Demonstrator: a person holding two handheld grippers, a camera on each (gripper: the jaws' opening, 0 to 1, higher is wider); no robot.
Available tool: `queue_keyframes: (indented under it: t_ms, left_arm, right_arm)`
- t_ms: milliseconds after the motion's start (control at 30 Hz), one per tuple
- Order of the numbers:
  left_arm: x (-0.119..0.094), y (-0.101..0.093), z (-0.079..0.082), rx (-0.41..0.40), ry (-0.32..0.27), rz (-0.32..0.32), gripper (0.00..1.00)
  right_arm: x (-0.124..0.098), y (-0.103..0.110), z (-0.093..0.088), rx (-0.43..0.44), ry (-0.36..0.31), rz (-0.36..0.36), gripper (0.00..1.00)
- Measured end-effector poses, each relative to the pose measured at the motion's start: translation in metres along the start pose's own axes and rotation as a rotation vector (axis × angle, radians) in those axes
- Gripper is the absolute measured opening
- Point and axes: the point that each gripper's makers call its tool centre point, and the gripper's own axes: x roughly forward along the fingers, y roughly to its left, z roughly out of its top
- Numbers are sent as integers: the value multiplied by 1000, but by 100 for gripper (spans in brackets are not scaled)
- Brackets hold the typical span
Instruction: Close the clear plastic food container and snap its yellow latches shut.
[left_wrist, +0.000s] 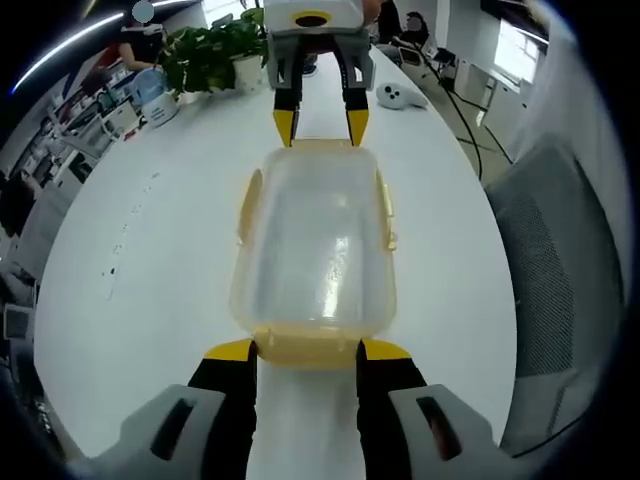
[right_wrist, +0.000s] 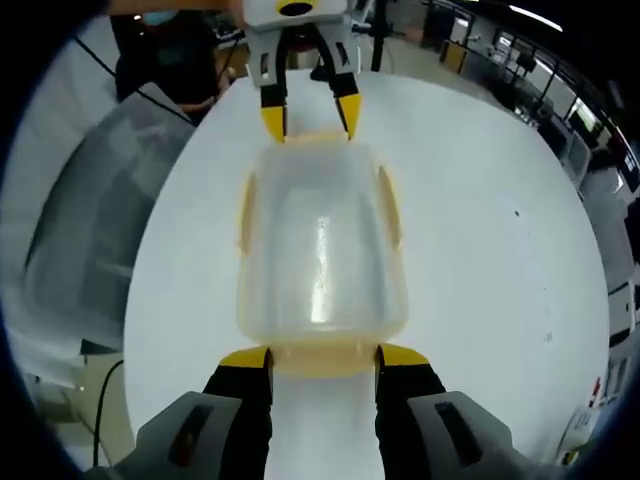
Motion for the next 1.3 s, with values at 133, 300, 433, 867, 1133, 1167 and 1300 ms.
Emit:
queue_keyframes:
  t_ms: [133, 300, 433, 867, 1133, 1167, 1300]
  left_arm:
    - [1, 0, 0, 2, -3, -6, 38]
    - [0, 2, 0, 6, 2, -4, 38]
    - [1, 1, -1, -6, -3, -14, 38]
    - [3, 2, -1, -10, -3, -25, 38]
    - [2, 1, 0, -10, -9, -25, 40]
    - [2, 0, -1, -13, -12, -27, 41]
    - [2, -4, -7, -7, -6, -27, 53]
  right_arm:
    - [0, 0, 0, 4, -1, 0, 39]
    - [0, -1, -1, 16, -5, 2, 39]
    - [0, 0, 0, 12, -5, 7, 39]
    - [1, -1, -1, 15, -4, 13, 39]
    - [1, 1, -3, 28, -9, 12, 41]
    - [1, 2, -3, 36, -12, 17, 43]
    - [-1, 5, -9, 61, -5, 17, 48]
